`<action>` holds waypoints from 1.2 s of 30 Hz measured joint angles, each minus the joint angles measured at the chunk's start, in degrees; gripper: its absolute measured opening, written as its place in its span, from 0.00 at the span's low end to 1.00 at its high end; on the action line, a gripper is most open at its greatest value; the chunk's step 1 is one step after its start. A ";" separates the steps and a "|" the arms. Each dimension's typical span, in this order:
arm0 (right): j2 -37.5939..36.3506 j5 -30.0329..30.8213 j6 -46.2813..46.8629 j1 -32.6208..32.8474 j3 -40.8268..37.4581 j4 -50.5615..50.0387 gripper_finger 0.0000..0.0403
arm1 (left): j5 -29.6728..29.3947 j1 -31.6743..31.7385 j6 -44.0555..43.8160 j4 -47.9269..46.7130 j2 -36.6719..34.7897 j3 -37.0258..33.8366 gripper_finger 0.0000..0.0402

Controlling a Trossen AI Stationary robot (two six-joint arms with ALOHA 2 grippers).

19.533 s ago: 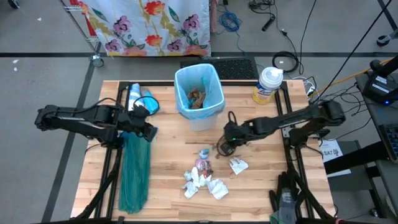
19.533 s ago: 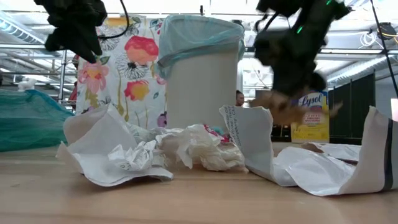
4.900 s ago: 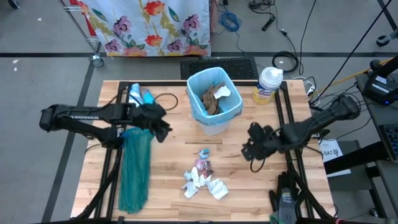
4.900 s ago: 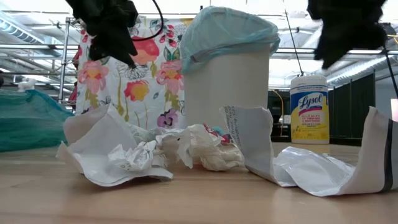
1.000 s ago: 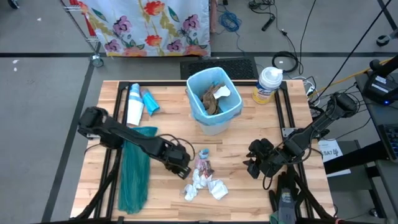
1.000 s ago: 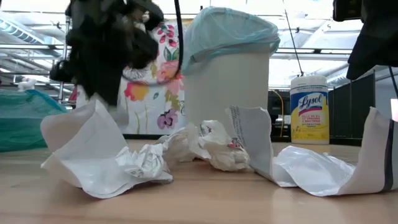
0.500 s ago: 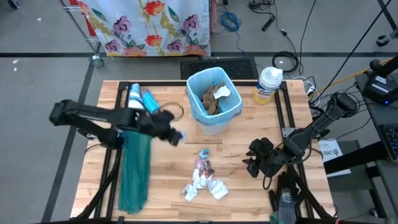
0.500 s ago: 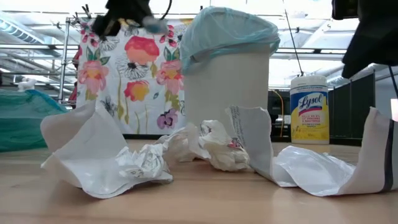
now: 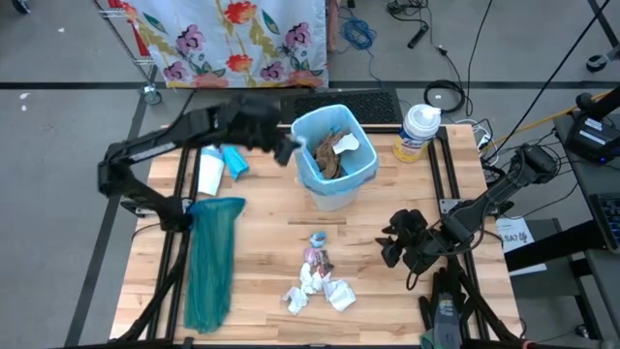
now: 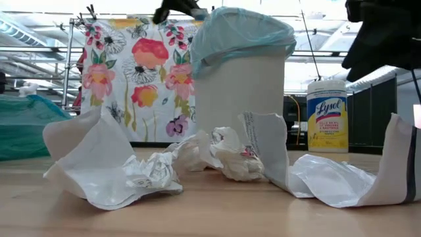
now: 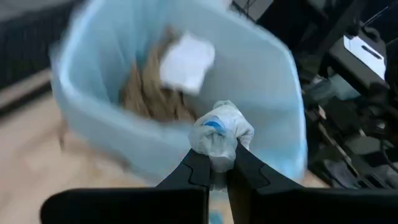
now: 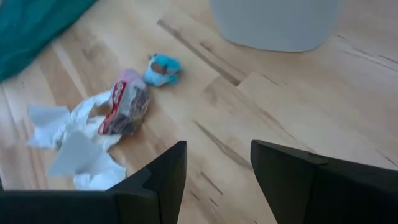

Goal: Place trash/remove bag and relplace
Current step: Put the blue plastic into the trash bin

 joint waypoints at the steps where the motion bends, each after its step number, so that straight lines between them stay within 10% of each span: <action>1: 0.00 0.06 0.66 -0.36 0.00 0.03 0.43 | 0.62 1.05 1.84 0.11 1.48 1.97 0.07; 23: 0.00 0.01 7.06 -2.97 0.00 0.43 0.43 | 7.99 4.76 16.16 -3.37 15.41 14.64 0.41; 36: 0.00 -0.27 6.86 -2.97 0.00 0.40 0.43 | -9.12 -10.52 8.93 -17.14 7.91 14.70 0.41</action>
